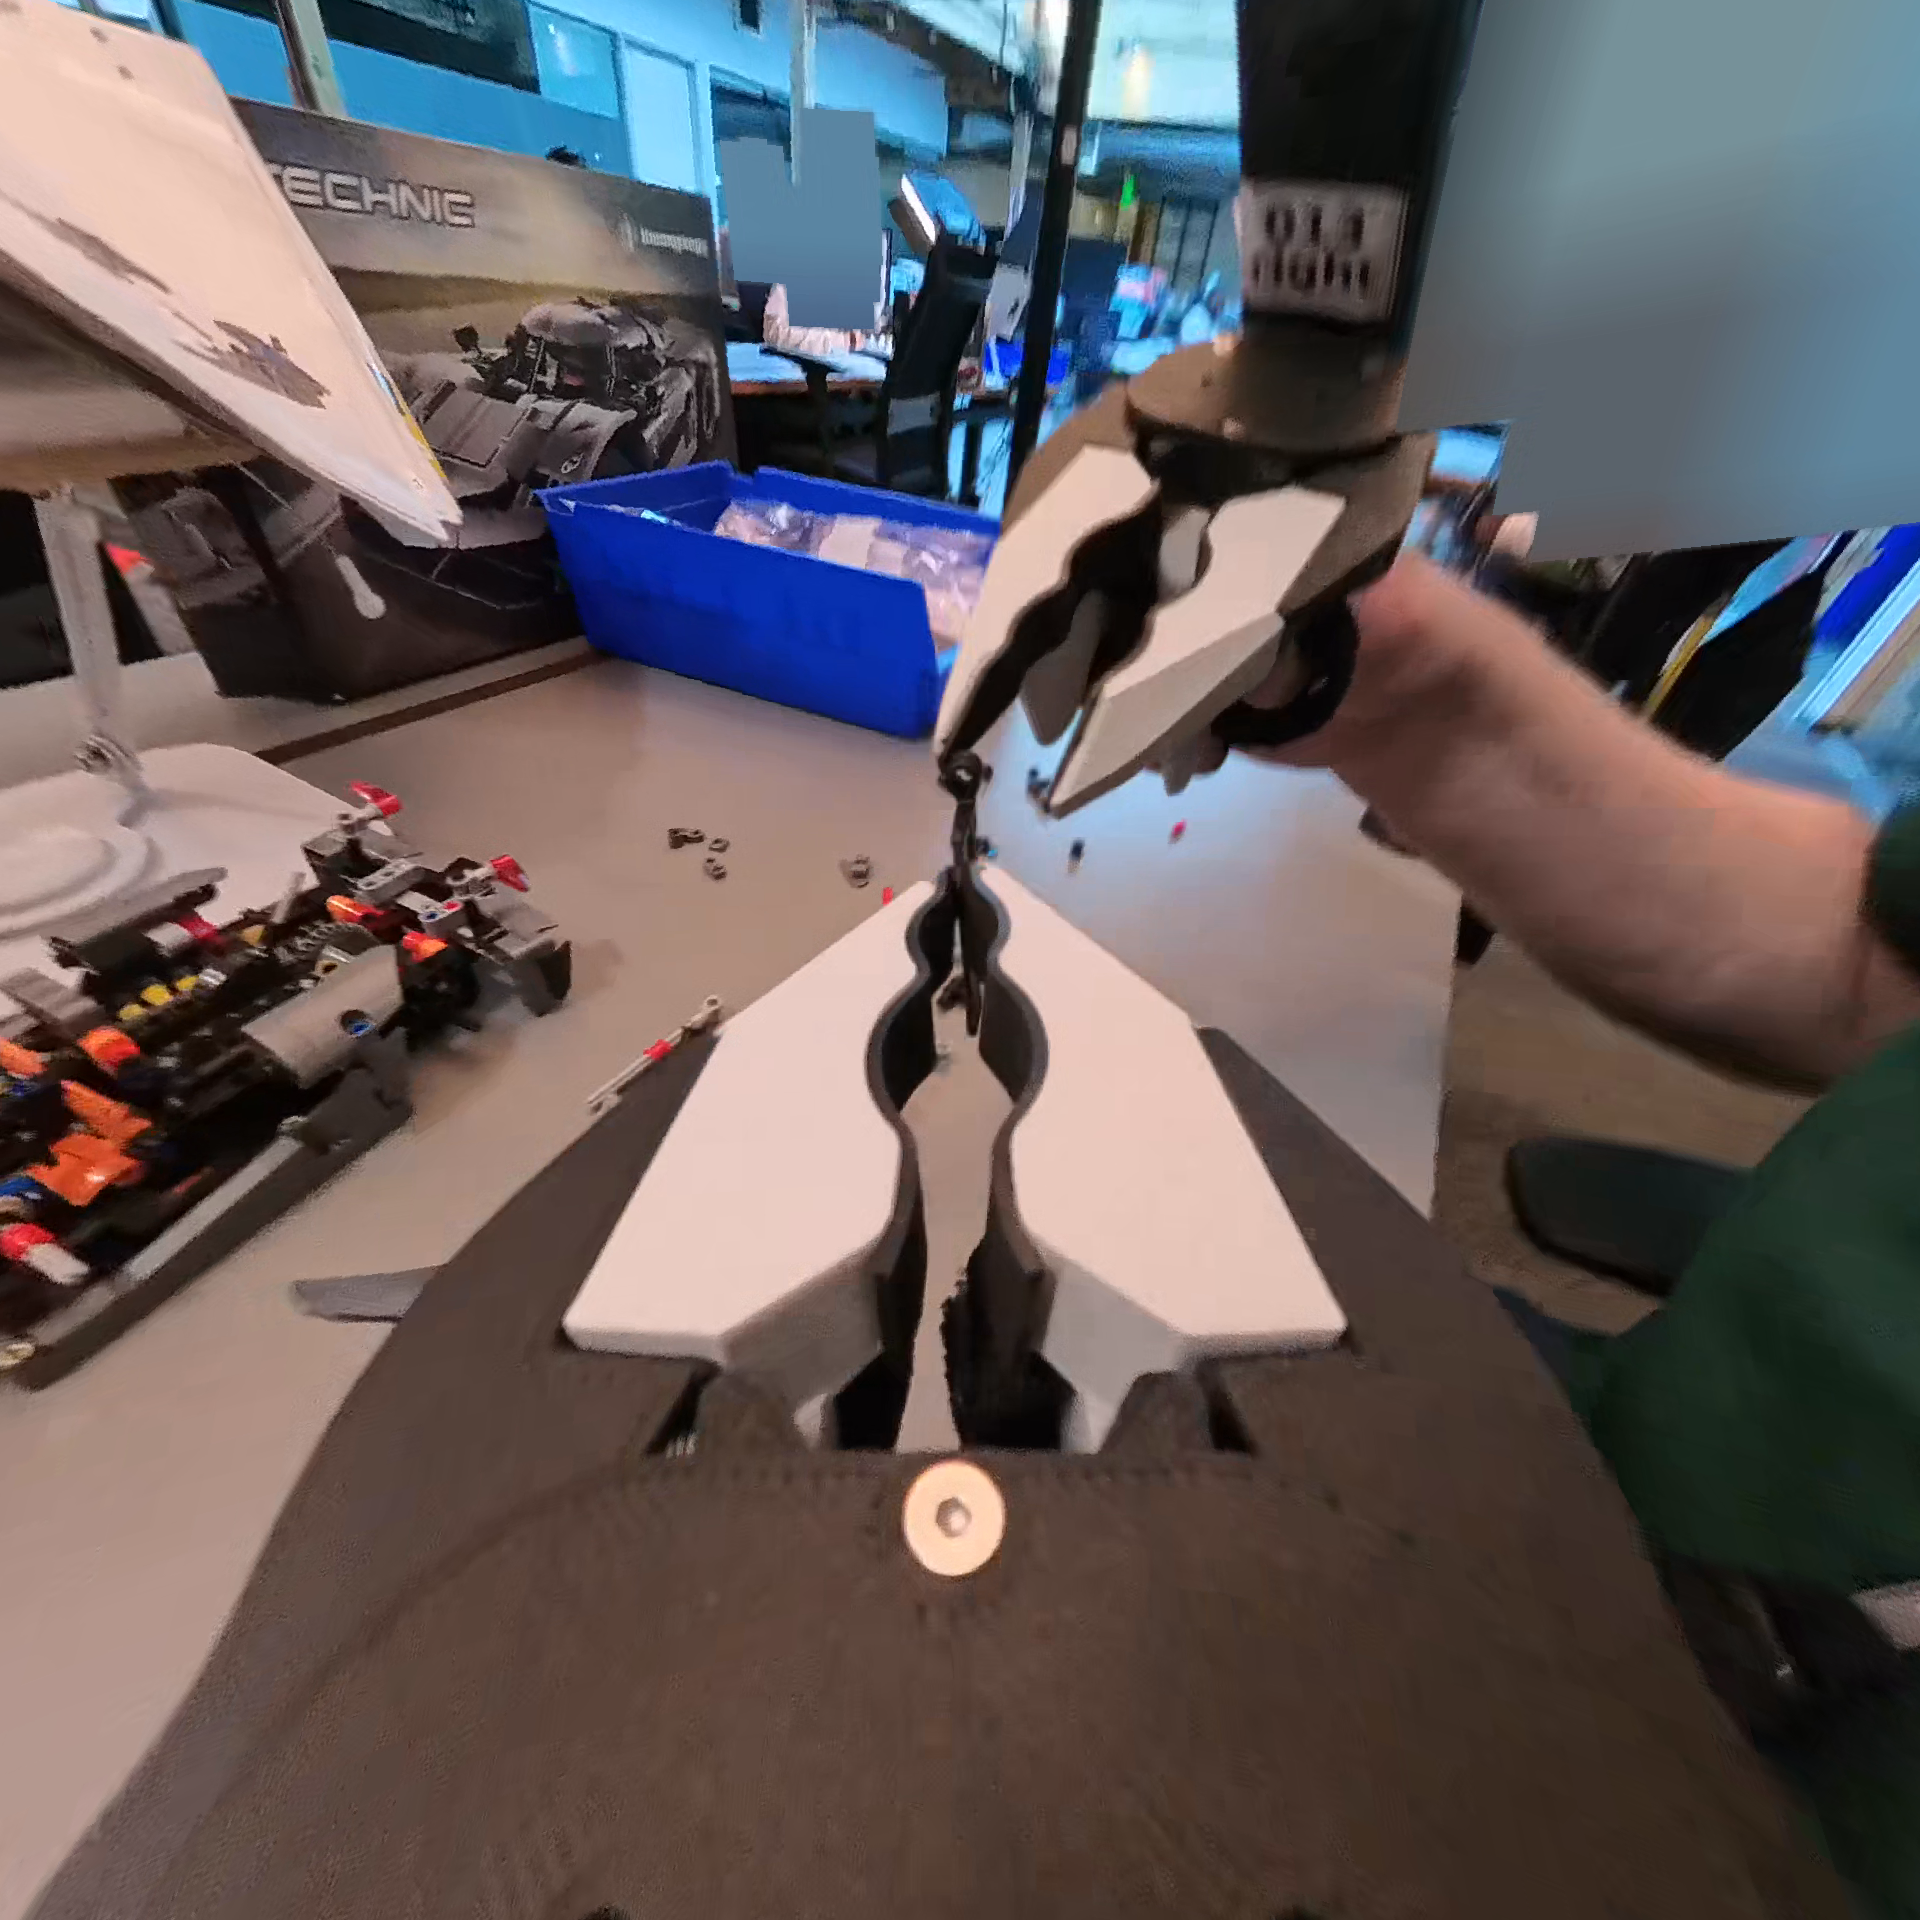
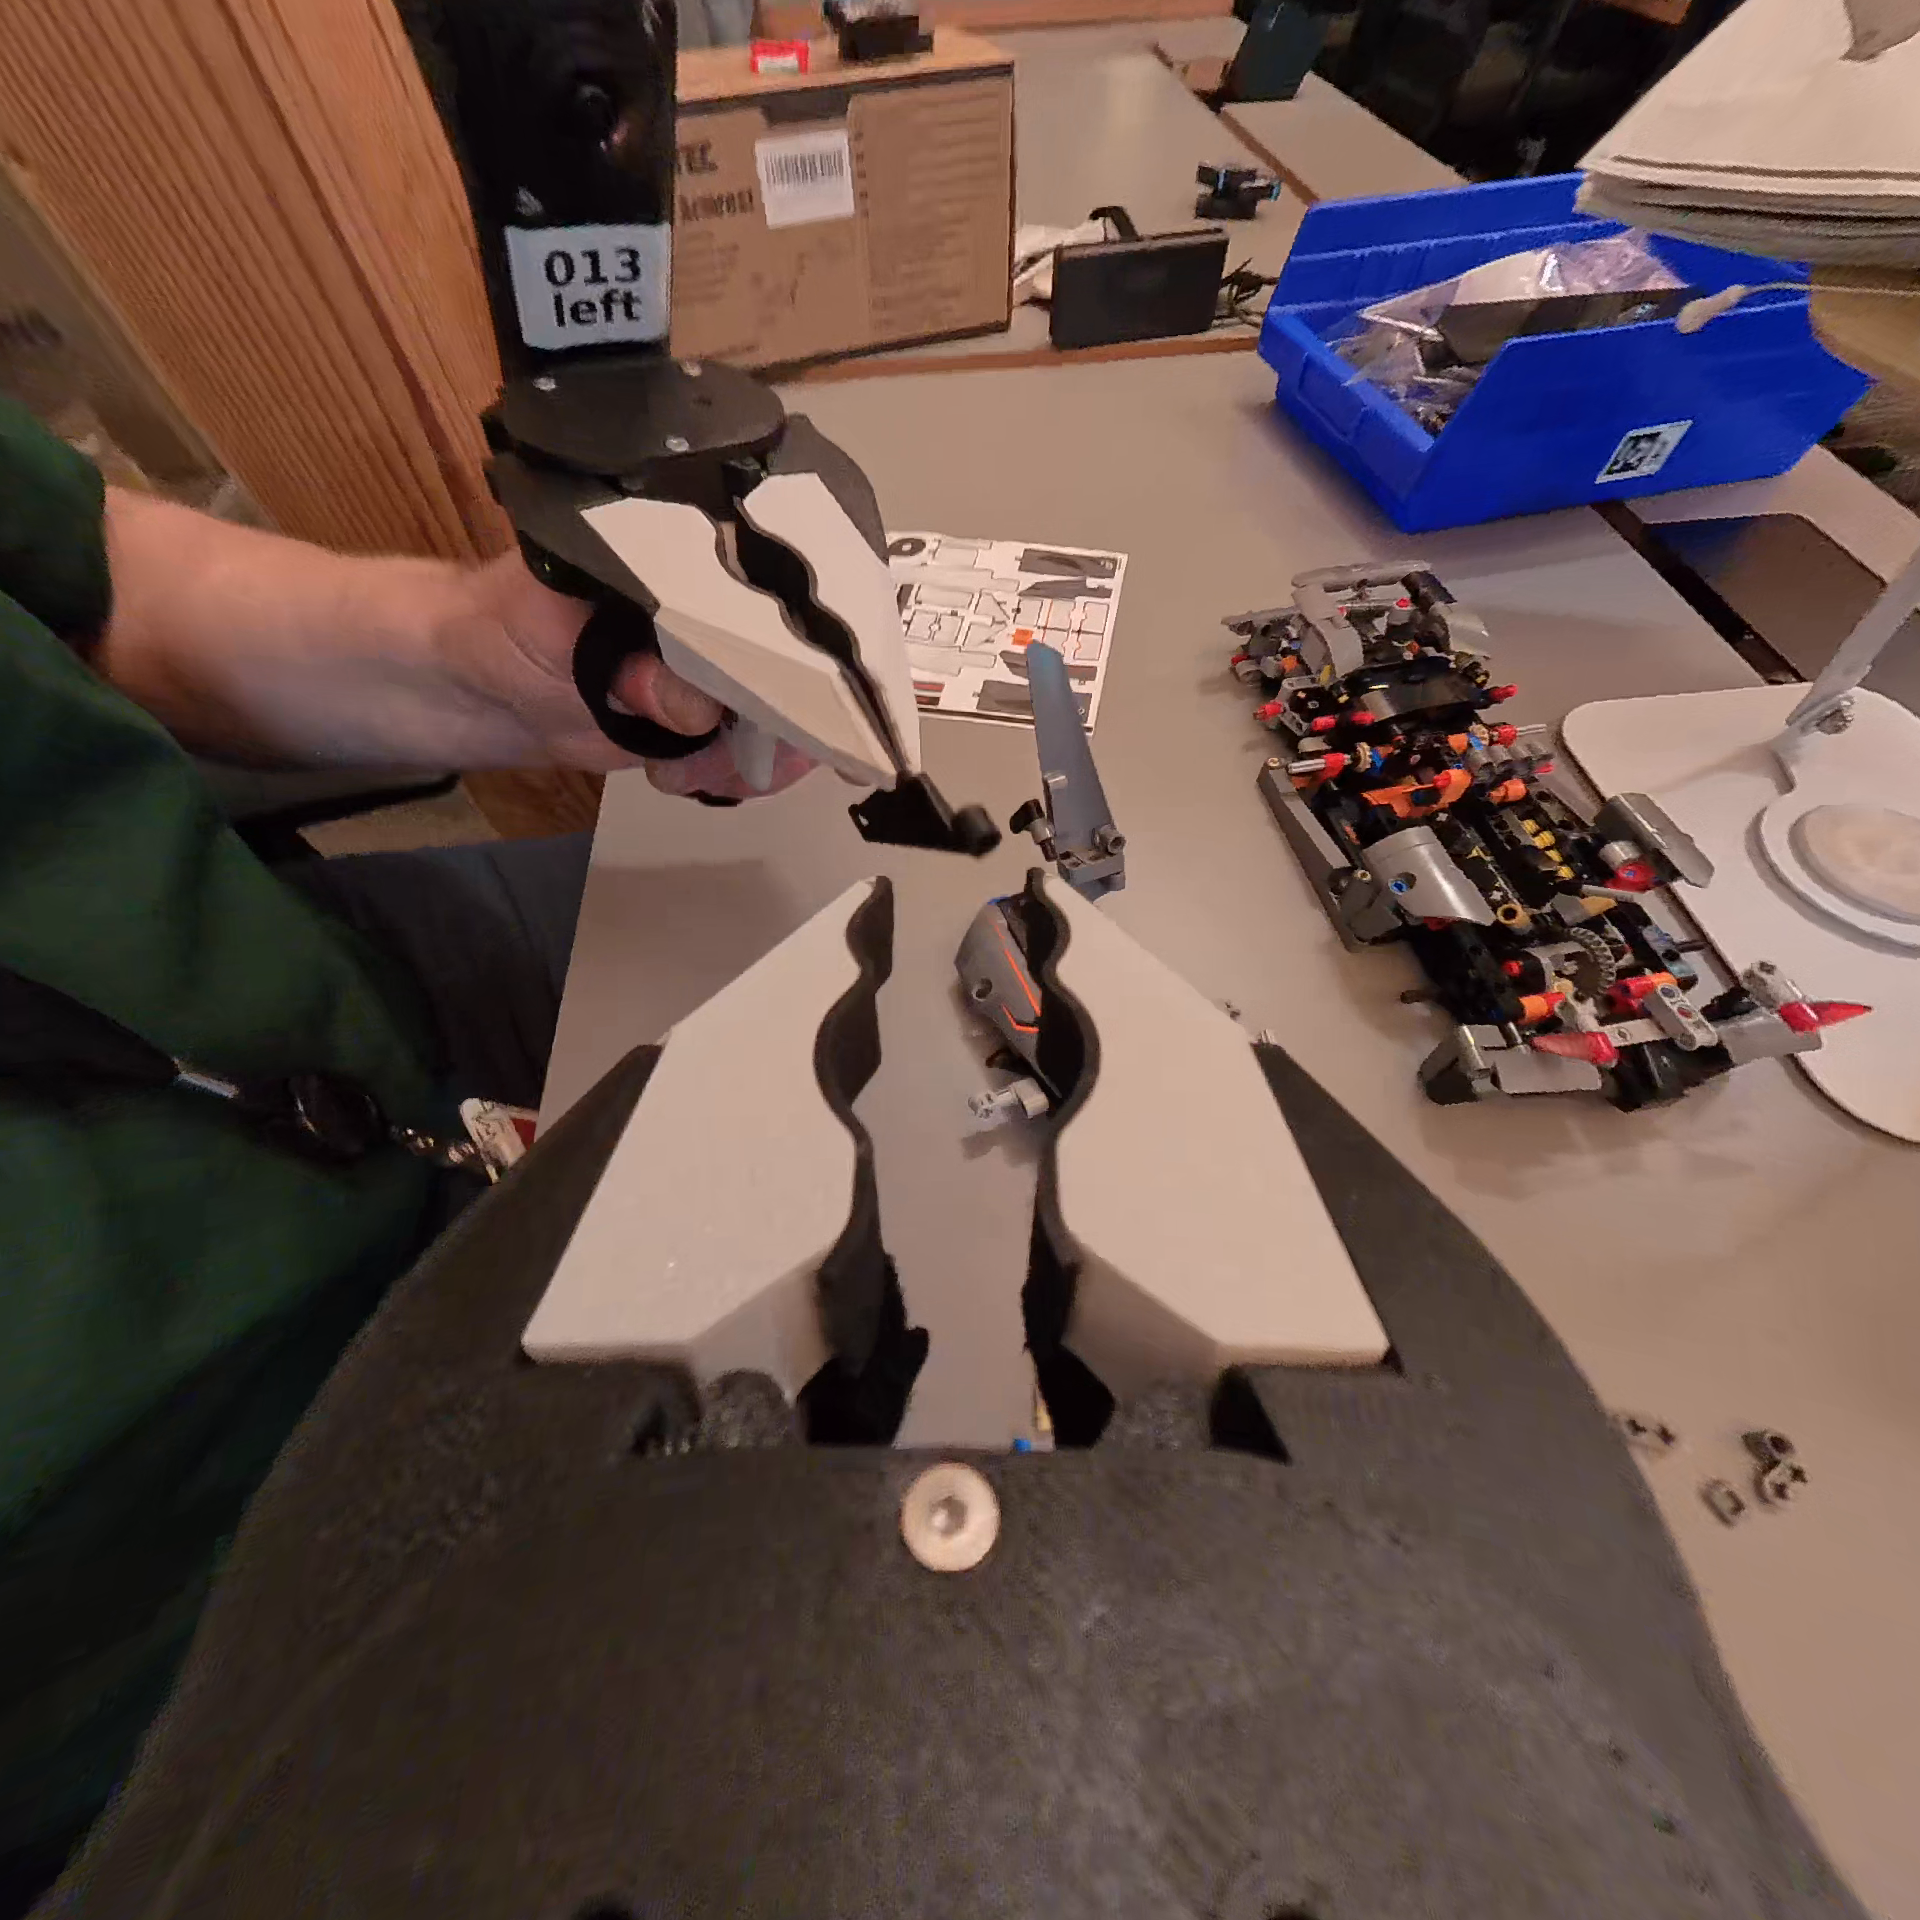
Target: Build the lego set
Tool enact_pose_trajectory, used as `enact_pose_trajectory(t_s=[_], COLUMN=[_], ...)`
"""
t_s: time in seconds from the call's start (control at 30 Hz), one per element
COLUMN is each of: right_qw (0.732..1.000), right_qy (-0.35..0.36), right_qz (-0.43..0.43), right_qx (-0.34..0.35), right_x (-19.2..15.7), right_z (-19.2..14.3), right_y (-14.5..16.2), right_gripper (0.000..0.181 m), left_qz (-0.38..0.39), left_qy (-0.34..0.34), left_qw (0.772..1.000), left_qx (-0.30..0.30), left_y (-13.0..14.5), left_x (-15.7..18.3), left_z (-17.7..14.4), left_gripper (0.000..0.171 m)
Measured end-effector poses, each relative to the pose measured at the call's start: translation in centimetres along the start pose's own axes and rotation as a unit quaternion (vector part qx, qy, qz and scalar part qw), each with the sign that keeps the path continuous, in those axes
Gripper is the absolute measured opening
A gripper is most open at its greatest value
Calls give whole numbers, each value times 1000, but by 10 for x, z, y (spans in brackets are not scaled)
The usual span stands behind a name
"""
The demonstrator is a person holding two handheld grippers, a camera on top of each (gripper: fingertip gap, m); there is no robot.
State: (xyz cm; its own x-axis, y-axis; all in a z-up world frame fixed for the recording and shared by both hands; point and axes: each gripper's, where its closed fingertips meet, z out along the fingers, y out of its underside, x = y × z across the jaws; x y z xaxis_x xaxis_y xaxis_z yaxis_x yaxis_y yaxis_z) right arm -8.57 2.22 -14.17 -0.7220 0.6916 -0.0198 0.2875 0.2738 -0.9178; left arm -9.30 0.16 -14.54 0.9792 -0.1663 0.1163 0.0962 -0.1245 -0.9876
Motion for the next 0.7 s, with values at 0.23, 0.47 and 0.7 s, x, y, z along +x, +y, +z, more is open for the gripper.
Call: enact_pose_trajectory(t_s=[0.23, 0.47, 0.7], right_qw=[993, 990, 981], right_qy=[-40, -75, -108], right_qz=[85, 93, 135], right_qx=[69, 72, 86], right_x=[-2, -23, -37], right_z=[2, 14, 28], right_y=[-7, -4, 2], right_gripper=[18, 5, 3], left_qz=[-101, -96, -133], left_qy=[47, 54, 52], left_qw=[993, 994, 990], left_qx=[45, 15, 15], left_y=[-11, 5, 22], left_x=[-1, 16, 21], left_z=[-3, -16, -30], left_gripper=[0, 0, 0])
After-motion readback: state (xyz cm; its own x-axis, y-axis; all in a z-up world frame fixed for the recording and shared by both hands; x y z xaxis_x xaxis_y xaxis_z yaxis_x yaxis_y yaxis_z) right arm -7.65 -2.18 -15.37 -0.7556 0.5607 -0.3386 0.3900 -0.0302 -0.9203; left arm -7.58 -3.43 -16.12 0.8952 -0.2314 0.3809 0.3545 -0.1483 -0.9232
